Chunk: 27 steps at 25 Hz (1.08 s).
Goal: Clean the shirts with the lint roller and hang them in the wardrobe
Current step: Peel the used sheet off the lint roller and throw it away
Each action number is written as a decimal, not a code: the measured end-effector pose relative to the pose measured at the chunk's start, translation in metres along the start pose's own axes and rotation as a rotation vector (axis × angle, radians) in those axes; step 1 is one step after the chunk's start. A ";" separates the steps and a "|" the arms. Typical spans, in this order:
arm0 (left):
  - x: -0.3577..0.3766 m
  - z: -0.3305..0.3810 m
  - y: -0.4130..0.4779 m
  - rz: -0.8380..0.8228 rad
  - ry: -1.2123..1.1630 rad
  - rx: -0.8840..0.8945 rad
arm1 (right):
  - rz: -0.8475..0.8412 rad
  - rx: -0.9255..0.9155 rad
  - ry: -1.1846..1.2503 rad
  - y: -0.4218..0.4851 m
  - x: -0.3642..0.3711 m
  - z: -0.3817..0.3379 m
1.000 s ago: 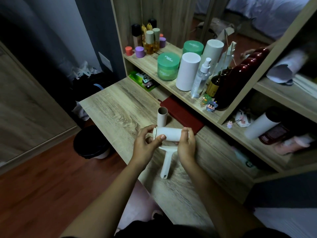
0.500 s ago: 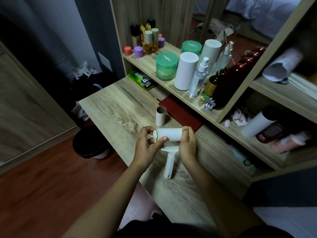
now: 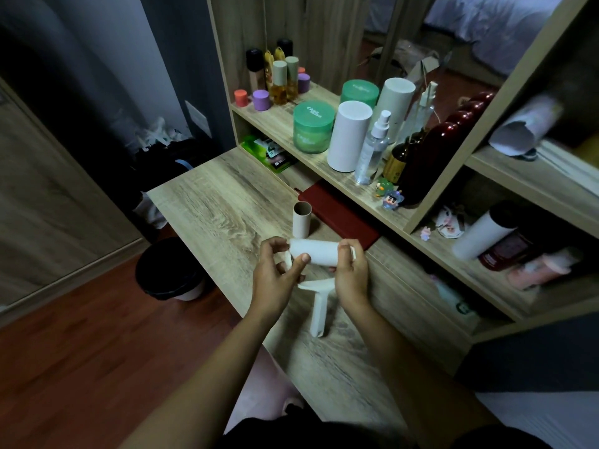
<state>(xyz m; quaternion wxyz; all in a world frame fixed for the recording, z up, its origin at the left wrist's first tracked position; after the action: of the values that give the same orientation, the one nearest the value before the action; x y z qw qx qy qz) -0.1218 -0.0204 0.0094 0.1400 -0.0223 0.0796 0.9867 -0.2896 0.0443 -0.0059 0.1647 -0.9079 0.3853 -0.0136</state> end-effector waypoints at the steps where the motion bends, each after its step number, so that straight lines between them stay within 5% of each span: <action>1: 0.001 0.000 -0.001 -0.021 -0.005 -0.010 | 0.004 -0.018 -0.010 0.000 -0.001 -0.001; 8: 0.008 -0.012 -0.011 -0.118 0.074 -0.081 | -0.025 -0.082 -0.154 -0.002 0.004 -0.007; 15: 0.017 -0.034 -0.015 -0.115 -0.259 -0.280 | -0.101 -0.028 -0.267 0.002 0.010 0.001; 27: 0.021 -0.065 -0.021 -0.096 -0.311 -0.459 | -0.201 0.026 -0.441 0.016 0.010 0.034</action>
<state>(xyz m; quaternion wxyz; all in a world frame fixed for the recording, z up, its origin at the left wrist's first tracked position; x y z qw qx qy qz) -0.1345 -0.0050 -0.0596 0.1882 0.0943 -0.1696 0.9628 -0.2884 0.0370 -0.0443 0.2544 -0.9205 0.2474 0.1634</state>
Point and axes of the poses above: each hand's wrist, its own y-axis towards the middle knuckle, its own x-axis out of the palm, z = x × y, the point moved 10 cm from there along y, towards the middle knuckle, and after that the axes turned 12 degrees about x, right-handed, at the moved point
